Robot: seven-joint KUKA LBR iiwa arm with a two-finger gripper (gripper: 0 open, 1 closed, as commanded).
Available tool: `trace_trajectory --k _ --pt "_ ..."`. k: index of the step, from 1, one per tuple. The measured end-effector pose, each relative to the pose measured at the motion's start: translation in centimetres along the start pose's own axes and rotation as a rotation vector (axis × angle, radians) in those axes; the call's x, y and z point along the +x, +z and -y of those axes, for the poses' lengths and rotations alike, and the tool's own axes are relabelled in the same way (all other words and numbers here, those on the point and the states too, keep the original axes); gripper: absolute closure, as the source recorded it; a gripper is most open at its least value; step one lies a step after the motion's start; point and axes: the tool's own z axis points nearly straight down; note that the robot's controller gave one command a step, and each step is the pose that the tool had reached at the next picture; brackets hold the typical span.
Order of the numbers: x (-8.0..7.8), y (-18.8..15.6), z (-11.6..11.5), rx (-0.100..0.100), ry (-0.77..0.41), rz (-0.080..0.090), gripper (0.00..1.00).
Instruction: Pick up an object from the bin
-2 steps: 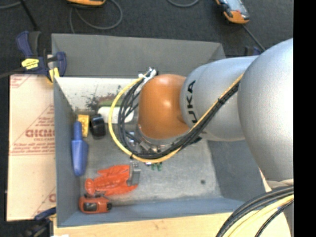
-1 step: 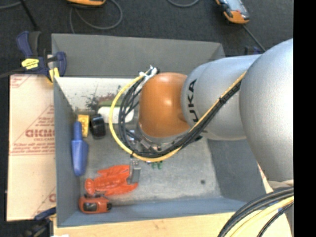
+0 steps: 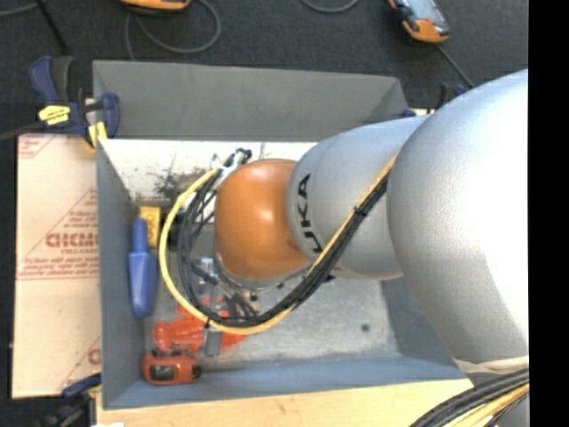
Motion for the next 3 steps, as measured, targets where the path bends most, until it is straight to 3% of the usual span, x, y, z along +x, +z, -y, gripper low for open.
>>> trace_trajectory --k 1,2,3 --pt "1.0 -1.0 -1.7 -0.001 0.083 0.001 0.00" --pt "1.7 -1.3 0.9 0.002 0.116 -0.002 0.00" --pt "1.8 6.0 0.8 0.001 0.047 0.006 0.00"
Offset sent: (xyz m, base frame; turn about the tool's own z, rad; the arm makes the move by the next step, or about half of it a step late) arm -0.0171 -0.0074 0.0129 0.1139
